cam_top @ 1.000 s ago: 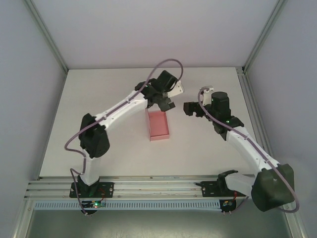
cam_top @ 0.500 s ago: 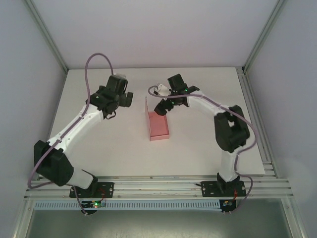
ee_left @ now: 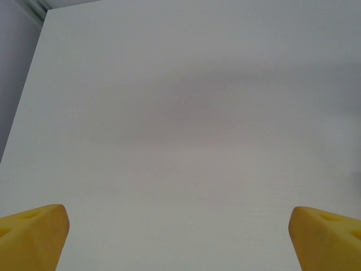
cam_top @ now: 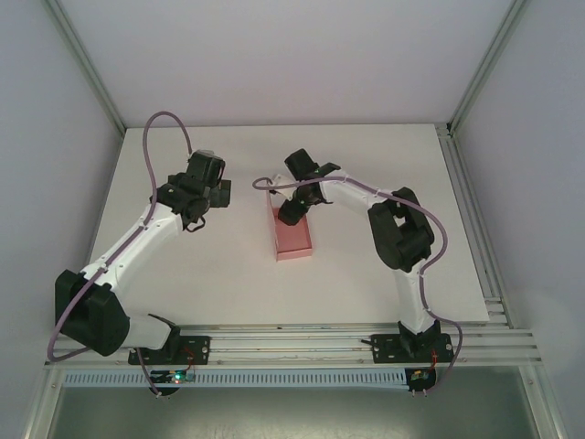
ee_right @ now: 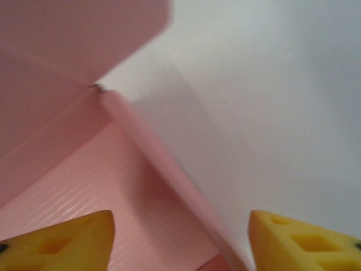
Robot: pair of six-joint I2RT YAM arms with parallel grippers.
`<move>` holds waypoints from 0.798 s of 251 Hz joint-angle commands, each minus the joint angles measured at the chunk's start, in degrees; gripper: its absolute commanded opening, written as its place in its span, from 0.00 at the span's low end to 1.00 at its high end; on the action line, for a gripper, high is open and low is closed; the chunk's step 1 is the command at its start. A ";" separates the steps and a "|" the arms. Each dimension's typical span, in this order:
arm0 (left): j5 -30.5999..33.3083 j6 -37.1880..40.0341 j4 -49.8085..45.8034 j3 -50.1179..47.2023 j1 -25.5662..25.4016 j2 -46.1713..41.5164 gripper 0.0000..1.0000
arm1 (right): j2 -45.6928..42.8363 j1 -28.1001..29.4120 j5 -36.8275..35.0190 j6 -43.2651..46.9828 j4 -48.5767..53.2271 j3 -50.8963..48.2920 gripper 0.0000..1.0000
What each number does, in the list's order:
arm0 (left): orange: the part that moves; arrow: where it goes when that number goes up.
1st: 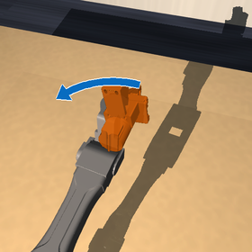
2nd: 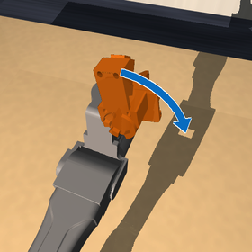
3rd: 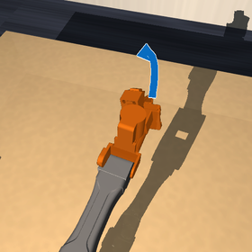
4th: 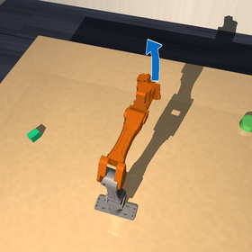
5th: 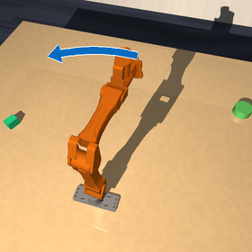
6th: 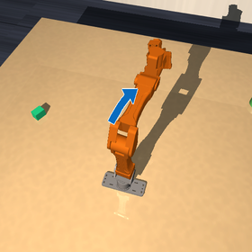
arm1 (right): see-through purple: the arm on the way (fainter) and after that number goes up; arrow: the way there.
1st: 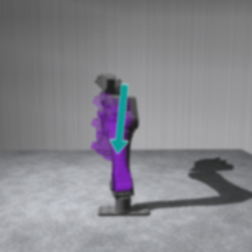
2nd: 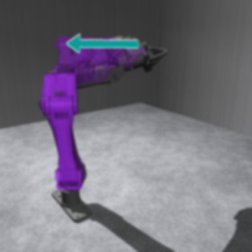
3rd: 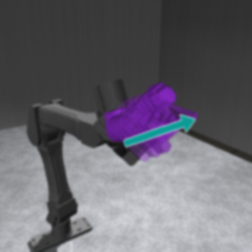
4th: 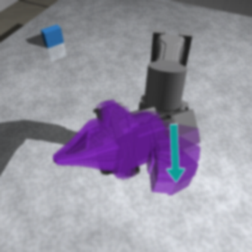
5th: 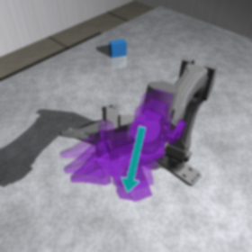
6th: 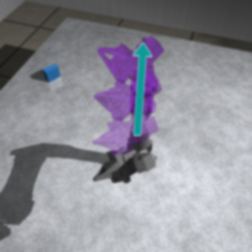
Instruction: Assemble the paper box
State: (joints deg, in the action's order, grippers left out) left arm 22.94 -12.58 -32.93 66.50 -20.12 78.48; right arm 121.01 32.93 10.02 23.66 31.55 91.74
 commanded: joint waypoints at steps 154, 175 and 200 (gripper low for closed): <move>-0.36 -2.93 -1.61 2.14 0.57 2.81 1.00 | -13.46 5.27 -25.17 -49.26 -7.97 -19.45 0.10; -2.36 -2.50 -0.87 1.98 0.51 2.73 1.00 | -14.33 6.45 -24.78 -57.41 -8.00 -21.46 0.12; -3.34 -1.56 0.23 1.38 0.49 2.39 1.00 | -16.07 7.82 -24.44 -65.49 -9.76 -24.12 0.14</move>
State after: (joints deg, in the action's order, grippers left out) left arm 21.06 -14.11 -34.00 66.94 -20.12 80.73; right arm 107.96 39.11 -11.77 -26.15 22.20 70.54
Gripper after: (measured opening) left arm 0.999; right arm 0.116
